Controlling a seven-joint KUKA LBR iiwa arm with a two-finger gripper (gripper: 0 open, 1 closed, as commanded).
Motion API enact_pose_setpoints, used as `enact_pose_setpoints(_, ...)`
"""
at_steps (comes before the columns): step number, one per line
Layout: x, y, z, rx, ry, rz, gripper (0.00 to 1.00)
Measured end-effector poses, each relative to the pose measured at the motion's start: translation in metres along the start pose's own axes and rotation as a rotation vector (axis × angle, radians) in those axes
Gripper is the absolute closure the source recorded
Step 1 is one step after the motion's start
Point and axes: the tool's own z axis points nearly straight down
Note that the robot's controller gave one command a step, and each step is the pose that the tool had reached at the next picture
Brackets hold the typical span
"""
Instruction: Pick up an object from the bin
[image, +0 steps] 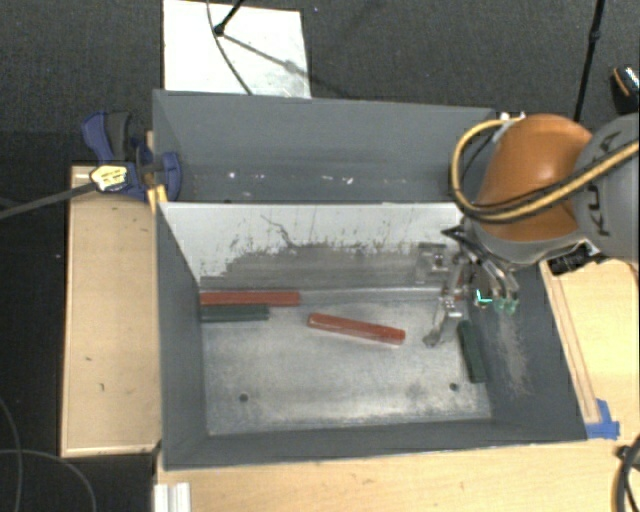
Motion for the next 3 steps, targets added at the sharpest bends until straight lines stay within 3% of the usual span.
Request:
enact_pose_setpoints(1,0.007,0.082,0.104,-0.003,0.000,0.039,0.00)
enact_pose_setpoints(2,0.007,0.110,0.067,-0.003,-0.011,0.097,0.00)
enact_pose_setpoints(3,0.008,0.094,0.069,-0.001,-0.005,0.179,0.00)
